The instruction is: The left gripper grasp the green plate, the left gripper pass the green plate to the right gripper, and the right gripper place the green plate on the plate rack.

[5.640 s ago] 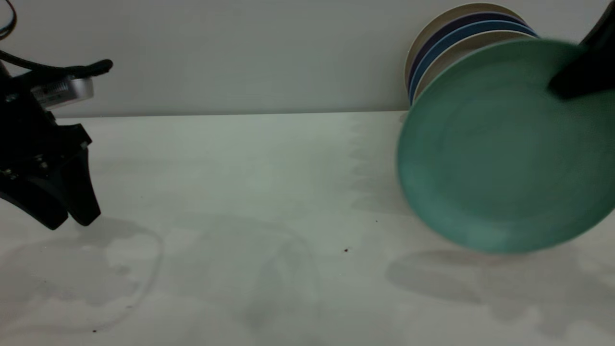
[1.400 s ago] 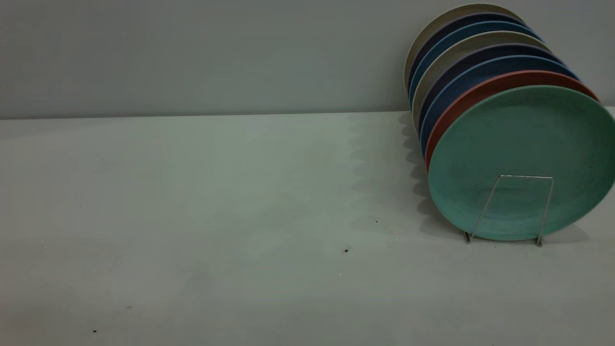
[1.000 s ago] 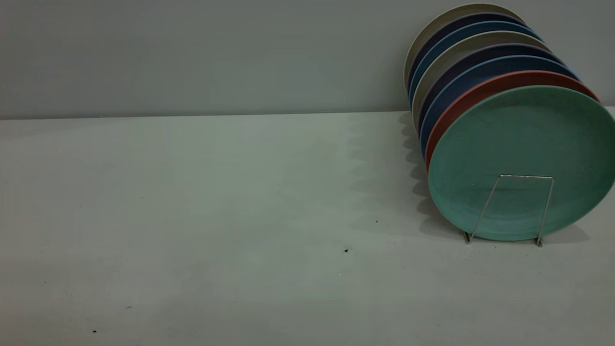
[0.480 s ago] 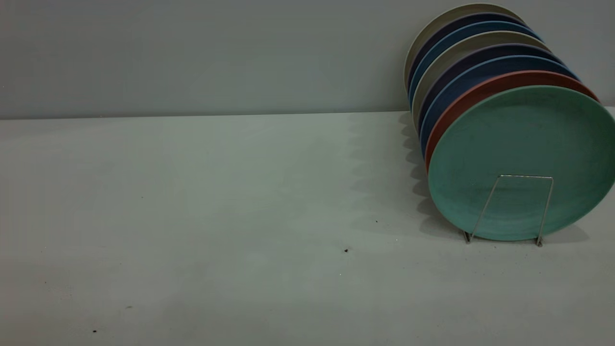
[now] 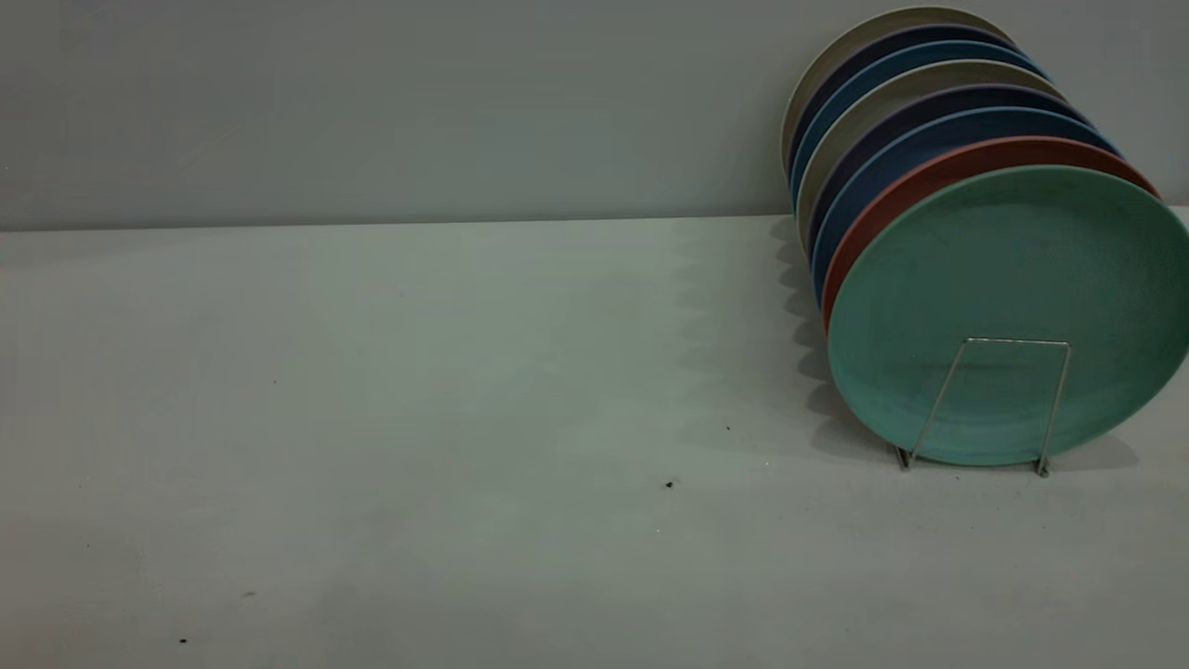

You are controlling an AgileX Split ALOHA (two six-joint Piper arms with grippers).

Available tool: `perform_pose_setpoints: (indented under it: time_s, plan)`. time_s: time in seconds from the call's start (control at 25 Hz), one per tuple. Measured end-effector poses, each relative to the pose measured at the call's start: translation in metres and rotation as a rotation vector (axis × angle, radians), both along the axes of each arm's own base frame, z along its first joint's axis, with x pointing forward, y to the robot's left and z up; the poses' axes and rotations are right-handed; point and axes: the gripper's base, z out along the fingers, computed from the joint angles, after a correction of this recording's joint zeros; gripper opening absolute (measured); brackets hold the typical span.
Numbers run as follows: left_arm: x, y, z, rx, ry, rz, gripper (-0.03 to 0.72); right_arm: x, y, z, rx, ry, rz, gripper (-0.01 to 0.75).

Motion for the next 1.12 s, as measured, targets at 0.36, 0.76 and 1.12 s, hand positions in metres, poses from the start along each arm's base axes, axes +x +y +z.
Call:
perform_pose_setpoints:
  time_s: [0.36,0.76,1.12]
  plan:
    - [-0.009,0.000,-0.001,-0.001,-0.068,-0.001,0.488,-0.019,-0.001,0.000,0.007,-0.132,-0.053,0.432]
    - [-0.009,0.000,-0.001,-0.001,-0.069,-0.002,0.488,-0.021,-0.001,0.000,0.007,-0.143,-0.058,0.431]
    - [-0.009,0.000,-0.001,0.000,-0.069,-0.002,0.488,-0.021,-0.001,0.000,0.010,-0.143,-0.059,0.430]
